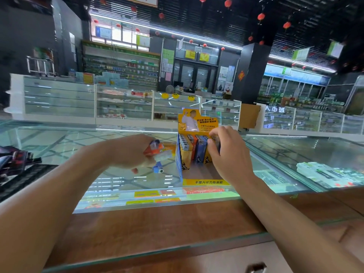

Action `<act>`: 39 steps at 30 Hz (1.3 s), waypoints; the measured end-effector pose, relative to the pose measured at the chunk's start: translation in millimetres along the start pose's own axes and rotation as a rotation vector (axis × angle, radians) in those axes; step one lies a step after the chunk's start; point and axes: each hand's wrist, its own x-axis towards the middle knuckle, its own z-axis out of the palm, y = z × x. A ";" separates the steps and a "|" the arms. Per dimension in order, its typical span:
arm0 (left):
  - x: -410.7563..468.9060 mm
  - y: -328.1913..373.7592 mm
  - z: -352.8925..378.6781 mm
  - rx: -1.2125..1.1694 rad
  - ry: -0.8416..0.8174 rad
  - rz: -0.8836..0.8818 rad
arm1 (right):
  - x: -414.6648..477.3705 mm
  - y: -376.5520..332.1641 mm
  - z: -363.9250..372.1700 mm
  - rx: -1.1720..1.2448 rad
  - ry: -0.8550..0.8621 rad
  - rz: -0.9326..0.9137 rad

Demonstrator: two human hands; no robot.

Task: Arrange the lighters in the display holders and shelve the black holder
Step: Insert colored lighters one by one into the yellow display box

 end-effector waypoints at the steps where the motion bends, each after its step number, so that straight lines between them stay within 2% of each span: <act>1: 1.9 3.2 1.4 -0.062 0.058 0.033 | 0.3 -1.5 -1.4 0.036 0.027 -0.014; 4: 7.2 10.9 8.4 -0.221 0.189 0.088 | 0.5 -6.8 -5.9 0.126 0.070 -0.108; 8: 10.2 21.5 16.2 -0.355 0.284 0.103 | -2.7 -14.7 -6.2 0.143 0.000 -0.298; 10: 9.1 27.0 17.4 -0.390 0.321 0.126 | -3.4 -16.8 -6.1 0.163 -0.011 -0.325; 17: 11.4 29.0 27.4 -0.391 0.325 0.176 | -4.6 -20.3 -5.7 0.341 -0.011 -0.276; 22: 22.4 24.9 33.3 -0.481 0.364 0.166 | -4.0 -21.9 -12.1 0.536 -0.008 -0.122; 28: 20.6 24.4 35.4 -0.673 0.281 0.163 | -3.3 -27.2 -17.8 0.705 -0.053 0.000; 33: 23.9 25.0 36.8 -0.676 0.332 0.103 | -2.0 -20.9 -21.1 0.779 0.056 0.103; 35: 23.4 24.0 37.4 -0.677 0.329 0.071 | -0.9 -15.6 -22.0 0.775 0.149 0.142; 39: 24.4 22.4 41.0 -0.734 0.330 -0.018 | 1.9 3.5 -16.9 0.565 0.247 0.143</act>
